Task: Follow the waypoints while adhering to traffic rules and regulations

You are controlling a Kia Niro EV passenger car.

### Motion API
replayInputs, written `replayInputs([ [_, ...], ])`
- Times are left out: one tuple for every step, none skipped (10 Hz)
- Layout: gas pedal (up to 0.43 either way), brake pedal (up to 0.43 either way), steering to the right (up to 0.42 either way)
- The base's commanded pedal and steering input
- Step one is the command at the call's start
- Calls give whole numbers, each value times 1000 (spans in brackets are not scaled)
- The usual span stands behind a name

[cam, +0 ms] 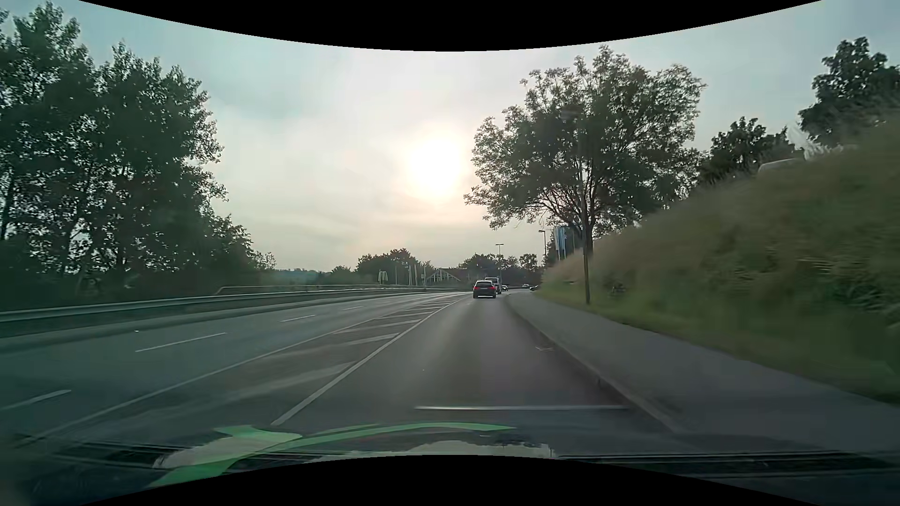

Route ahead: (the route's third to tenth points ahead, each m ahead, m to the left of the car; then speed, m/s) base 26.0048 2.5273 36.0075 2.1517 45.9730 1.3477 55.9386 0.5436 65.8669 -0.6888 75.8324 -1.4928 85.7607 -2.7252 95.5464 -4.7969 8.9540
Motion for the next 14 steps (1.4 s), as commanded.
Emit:
replayInputs([
  [177,0,-4],
  [169,0,-4],
  [169,0,-4],
  [169,0,-4],
  [169,0,-3],
  [157,0,-2],
  [157,0,0],
  [157,0,2],
  [138,0,2],
  [130,0,2],
  [130,0,2],
  [118,0,3],
  [118,0,3],
  [118,0,4],
])
